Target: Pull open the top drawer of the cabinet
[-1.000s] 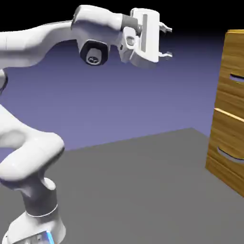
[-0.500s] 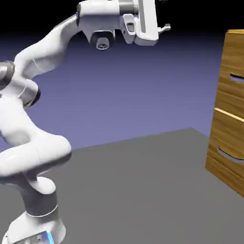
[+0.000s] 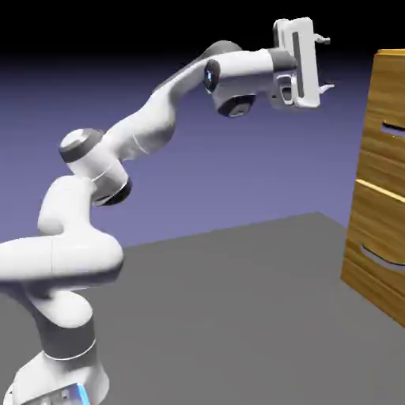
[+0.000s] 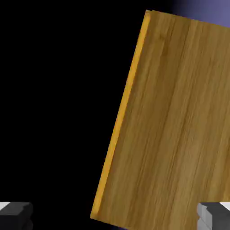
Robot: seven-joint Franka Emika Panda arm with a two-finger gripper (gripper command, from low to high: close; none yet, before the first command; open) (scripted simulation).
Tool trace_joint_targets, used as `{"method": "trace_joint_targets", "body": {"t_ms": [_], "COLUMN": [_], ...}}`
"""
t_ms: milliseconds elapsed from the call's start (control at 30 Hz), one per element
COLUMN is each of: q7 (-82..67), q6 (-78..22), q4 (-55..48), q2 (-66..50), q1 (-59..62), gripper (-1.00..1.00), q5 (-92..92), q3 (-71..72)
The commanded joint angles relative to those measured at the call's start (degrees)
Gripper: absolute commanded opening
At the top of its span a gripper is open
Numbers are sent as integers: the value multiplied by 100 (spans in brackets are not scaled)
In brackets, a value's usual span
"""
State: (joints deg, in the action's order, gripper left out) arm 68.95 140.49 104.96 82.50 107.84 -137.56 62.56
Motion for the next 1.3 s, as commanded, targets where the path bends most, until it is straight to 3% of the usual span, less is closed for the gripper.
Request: {"method": "trace_joint_targets", "body": {"t_ms": [0,267,500,533,567,1267], "q7": [48,357,660,660,660,-53], "q6": [-61,-452,114,114,114,-1542], "q4": [-102,-756,-2192,-2192,-2192,2167], "q2": [90,672,591,591,591,912], "q1": [197,1464,2321,2321,2321,-373], "gripper": [0,0,0,-100,-100,-100], "q5": [-250,-1855,-1825,-1825,-1825,-1584], "q3": [113,844,911,911,911,483]}}
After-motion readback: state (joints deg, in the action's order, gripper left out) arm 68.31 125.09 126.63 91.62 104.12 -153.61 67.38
